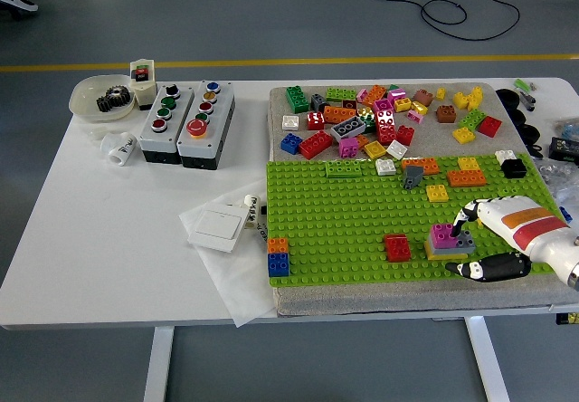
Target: Pick up the brick,pile it on top of brick,press brick,pick up the brick,pile it on top of brick,press brick
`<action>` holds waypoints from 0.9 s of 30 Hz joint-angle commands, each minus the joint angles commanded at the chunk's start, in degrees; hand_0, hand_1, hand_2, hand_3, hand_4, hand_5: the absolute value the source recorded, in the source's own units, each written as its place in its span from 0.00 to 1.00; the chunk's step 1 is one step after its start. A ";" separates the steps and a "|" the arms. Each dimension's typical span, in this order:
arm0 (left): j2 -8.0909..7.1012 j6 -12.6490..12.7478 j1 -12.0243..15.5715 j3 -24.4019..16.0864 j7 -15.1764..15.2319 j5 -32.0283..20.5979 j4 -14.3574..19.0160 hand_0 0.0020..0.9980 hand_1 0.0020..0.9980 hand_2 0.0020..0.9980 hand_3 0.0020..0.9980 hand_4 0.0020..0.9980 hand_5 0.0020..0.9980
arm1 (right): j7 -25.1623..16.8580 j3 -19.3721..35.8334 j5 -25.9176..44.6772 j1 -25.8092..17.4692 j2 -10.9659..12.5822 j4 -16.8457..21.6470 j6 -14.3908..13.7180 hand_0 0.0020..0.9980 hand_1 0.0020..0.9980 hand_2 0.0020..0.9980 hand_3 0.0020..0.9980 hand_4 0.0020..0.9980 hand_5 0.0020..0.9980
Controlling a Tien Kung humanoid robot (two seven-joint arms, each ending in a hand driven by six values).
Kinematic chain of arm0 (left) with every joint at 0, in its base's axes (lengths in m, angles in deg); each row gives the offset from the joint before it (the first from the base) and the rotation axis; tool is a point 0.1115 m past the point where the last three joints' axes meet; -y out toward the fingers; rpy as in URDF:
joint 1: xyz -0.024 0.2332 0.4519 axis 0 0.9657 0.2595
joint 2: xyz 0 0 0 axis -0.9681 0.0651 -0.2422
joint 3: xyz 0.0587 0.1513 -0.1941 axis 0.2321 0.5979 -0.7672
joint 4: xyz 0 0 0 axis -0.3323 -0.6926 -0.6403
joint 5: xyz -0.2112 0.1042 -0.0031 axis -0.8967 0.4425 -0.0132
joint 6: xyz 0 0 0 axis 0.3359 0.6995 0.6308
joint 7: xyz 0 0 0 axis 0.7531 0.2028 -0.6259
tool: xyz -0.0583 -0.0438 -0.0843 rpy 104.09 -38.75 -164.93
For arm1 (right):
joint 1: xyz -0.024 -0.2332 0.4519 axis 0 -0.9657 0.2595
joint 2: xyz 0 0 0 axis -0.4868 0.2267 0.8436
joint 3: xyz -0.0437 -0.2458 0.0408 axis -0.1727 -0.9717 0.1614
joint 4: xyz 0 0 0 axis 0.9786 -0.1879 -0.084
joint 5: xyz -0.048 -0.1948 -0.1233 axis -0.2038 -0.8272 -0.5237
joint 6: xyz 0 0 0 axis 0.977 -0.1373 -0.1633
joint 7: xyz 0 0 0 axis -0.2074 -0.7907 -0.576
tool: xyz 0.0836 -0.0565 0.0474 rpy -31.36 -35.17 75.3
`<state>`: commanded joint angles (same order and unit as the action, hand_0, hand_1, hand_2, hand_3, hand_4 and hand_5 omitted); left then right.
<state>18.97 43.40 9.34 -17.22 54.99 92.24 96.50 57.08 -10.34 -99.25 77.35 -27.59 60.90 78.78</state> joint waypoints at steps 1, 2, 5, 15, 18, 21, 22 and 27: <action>0.02 0.00 0.02 -0.05 -0.01 0.05 0.00 0.76 0.80 0.83 0.62 0.65 0.67 | -0.02 -0.15 0.02 0.03 0.01 0.00 -0.08 0.67 0.66 0.71 0.55 0.90 0.53; 0.02 0.00 0.04 -0.07 -0.01 0.06 0.00 0.76 0.80 0.83 0.62 0.65 0.67 | -0.03 -0.24 0.02 0.05 0.00 0.00 -0.14 0.67 0.66 0.71 0.55 0.90 0.53; 0.02 -0.03 0.04 -0.01 -0.03 0.03 0.00 0.76 0.80 0.83 0.62 0.65 0.67 | -0.09 -0.62 0.15 0.19 -0.09 0.00 -0.34 0.67 0.66 0.71 0.55 0.90 0.53; -0.04 -0.09 -0.04 0.25 -0.06 -0.19 0.00 0.76 0.80 0.83 0.62 0.65 0.67 | -0.02 -1.88 0.25 1.35 -0.78 0.00 -0.64 0.67 0.66 0.71 0.55 0.90 0.53; -0.08 -0.09 -0.05 0.29 -0.05 -0.24 0.00 0.76 0.80 0.83 0.62 0.65 0.67 | -0.02 -2.11 0.19 1.47 -0.91 0.00 -0.66 0.67 0.66 0.71 0.55 0.90 0.53; -0.13 -0.11 0.02 -0.08 -0.06 0.18 0.00 0.76 0.80 0.83 0.62 0.65 0.67 | -0.07 -2.11 0.19 1.39 -1.01 0.00 -0.71 0.67 0.66 0.71 0.55 0.90 0.53; -0.14 -0.12 0.02 -0.20 -0.07 0.34 0.00 0.76 0.80 0.83 0.62 0.65 0.67 | -0.13 -2.03 0.28 1.36 -1.05 0.00 -0.81 0.67 0.66 0.71 0.55 0.90 0.53; -0.18 -0.14 0.06 -0.43 -0.11 0.68 0.00 0.76 0.80 0.83 0.62 0.65 0.67 | -1.56 -1.11 4.81 0.39 -1.76 0.00 -5.68 0.67 0.66 0.71 0.55 0.90 0.52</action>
<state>18.79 43.26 9.40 -17.65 54.88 92.92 96.50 55.52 -11.45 -94.43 77.74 -29.35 60.90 73.10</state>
